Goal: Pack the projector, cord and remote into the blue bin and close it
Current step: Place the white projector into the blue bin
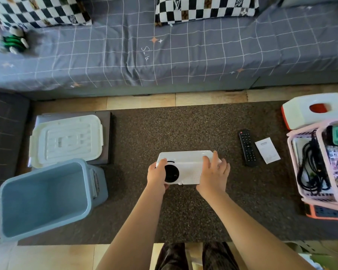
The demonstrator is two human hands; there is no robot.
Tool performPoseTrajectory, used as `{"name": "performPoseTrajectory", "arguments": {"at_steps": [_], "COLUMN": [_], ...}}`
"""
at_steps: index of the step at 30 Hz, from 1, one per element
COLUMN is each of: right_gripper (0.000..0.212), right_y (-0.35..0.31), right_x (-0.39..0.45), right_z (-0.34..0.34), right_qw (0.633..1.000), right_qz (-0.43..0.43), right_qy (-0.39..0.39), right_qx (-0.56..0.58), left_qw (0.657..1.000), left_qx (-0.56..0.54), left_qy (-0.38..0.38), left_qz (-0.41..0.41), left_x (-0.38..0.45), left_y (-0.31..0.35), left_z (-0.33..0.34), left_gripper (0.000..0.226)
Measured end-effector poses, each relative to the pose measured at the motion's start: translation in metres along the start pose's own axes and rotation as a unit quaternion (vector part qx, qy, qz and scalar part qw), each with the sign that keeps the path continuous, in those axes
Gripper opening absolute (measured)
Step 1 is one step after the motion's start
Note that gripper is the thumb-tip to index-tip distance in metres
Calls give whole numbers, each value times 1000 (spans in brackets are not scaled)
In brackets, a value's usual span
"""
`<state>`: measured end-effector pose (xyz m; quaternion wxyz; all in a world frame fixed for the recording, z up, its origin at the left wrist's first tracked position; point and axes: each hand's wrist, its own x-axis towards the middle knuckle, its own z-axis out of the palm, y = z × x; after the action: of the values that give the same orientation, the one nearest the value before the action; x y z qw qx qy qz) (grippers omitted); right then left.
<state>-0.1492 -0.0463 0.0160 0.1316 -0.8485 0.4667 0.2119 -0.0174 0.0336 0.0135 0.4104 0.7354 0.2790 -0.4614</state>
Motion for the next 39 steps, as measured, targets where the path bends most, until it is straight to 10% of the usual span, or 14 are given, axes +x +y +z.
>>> {"name": "performPoseTrajectory", "arguments": {"at_steps": [11, 17, 23, 39], "right_gripper": [83, 84, 83, 84], "right_y": [-19, -36, -64, -91], "right_x": [13, -6, -33, -59], "right_z": [2, -5, -18, -48], "right_qw": [994, 998, 995, 989], "right_qz": [-104, -57, -74, -33], "right_qy": [28, 30, 40, 103], "right_qx": [-36, 15, 48, 98], "left_qw": [998, 930, 884, 880], "left_qx": [48, 224, 260, 411], "left_qy": [-6, 218, 341, 136], "left_qz": [33, 194, 187, 194], "left_x": [4, -2, 0, -11], "left_y": [6, -7, -22, -37], "left_z": [-17, -75, -145, -149], "left_gripper": [49, 35, 61, 30]}}
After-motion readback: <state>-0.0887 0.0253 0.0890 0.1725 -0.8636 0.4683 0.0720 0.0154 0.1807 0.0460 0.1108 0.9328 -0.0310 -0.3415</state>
